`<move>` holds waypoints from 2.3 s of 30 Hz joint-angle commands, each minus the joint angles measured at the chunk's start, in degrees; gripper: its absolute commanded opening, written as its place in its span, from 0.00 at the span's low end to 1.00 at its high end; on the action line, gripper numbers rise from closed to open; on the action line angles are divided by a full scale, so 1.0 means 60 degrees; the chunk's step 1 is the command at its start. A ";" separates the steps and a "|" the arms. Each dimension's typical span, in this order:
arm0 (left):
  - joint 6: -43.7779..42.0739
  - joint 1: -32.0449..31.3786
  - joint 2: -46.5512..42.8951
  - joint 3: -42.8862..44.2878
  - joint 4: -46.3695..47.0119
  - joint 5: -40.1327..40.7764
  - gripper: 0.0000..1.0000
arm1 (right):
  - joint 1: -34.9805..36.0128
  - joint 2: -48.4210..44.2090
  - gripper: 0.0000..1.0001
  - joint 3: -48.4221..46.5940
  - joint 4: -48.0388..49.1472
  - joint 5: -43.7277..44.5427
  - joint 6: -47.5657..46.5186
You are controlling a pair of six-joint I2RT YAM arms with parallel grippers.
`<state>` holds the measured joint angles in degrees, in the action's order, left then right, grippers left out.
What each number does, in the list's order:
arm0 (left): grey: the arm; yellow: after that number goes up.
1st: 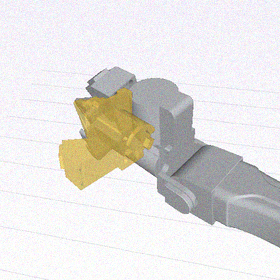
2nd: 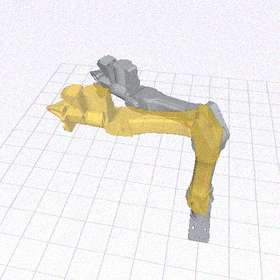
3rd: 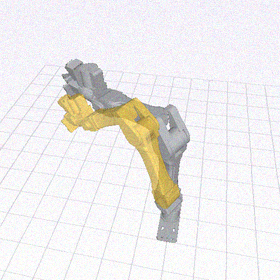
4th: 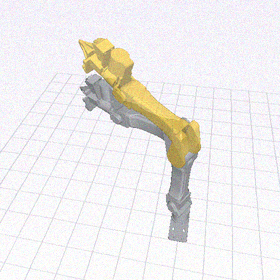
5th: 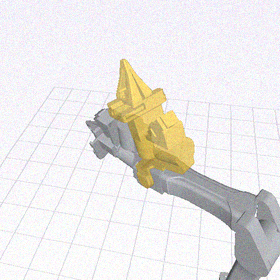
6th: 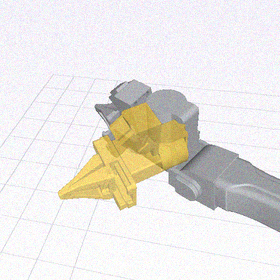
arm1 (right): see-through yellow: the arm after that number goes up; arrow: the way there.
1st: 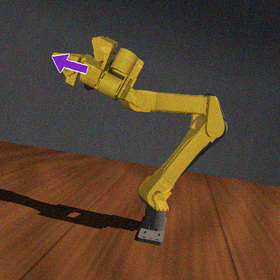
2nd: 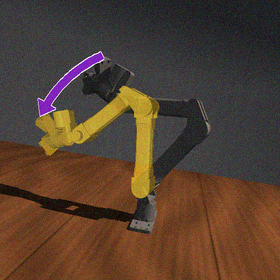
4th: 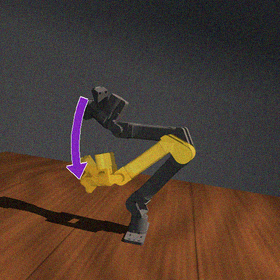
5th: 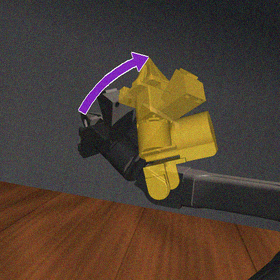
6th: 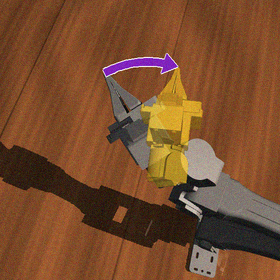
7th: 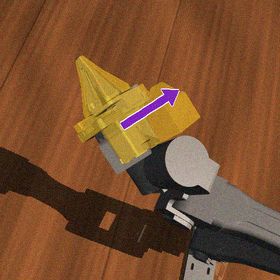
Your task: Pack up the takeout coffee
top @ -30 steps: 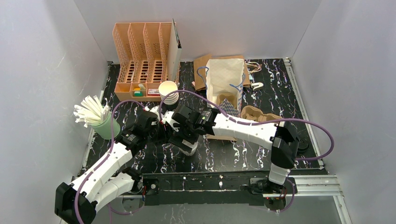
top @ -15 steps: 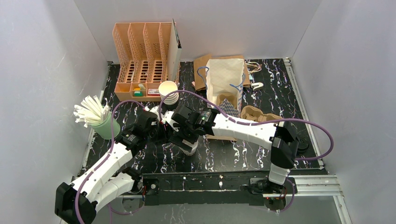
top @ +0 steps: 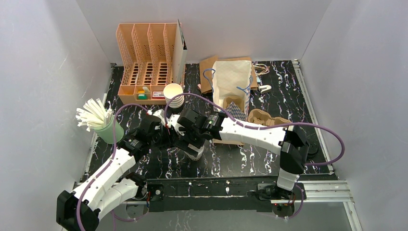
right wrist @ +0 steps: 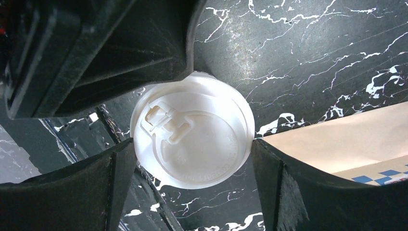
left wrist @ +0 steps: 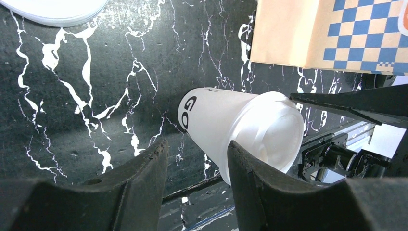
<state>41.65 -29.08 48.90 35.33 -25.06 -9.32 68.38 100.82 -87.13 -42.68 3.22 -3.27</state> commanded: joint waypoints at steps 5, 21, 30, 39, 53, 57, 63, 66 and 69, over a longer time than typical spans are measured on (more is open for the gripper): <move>-0.0078 0.0108 -0.0210 0.0181 -0.0474 0.0236 0.46 | 0.0059 -0.0076 0.92 0.0652 -0.0160 -0.0267 0.0101; -0.0226 0.0173 -0.0204 0.0171 -0.0570 0.0239 0.46 | 0.0019 0.0234 0.91 0.1381 -0.0106 -0.0769 0.0260; -0.0266 0.0189 -0.0124 0.0161 -0.0475 0.0186 0.46 | -0.0132 0.0065 0.92 0.1380 -0.0215 -0.0682 0.0360; -0.0432 0.0218 -0.0202 0.0620 -0.0967 0.0734 0.46 | -0.0132 0.0018 0.94 0.0040 -0.0587 0.0662 0.1283; -0.0454 0.0218 -0.0492 0.0612 -0.1048 0.0568 0.60 | 0.0036 -0.0180 0.98 -0.0620 -0.0824 0.1683 0.3514; -0.0320 0.0218 -0.0612 0.0432 -0.0823 0.0232 0.65 | 0.0038 -0.0241 0.98 -0.0748 -0.1061 0.2253 0.4038; -0.0270 0.0218 -0.0595 0.0282 -0.0654 -0.0010 0.68 | 0.0037 -0.0255 0.98 -0.0793 -0.1333 0.2938 0.5277; -0.0226 0.0218 -0.0581 0.0267 -0.0550 -0.0126 0.69 | 0.0058 -0.0392 0.98 -0.0728 -0.1300 0.3121 0.5368; -0.0173 0.0218 -0.0616 0.0212 -0.0440 -0.0274 0.71 | 0.0059 -0.0740 0.98 -0.0590 -0.0887 0.2979 0.4972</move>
<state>40.18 -28.05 46.06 37.80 -28.47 -8.64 68.49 101.23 -89.38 -49.54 19.22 26.22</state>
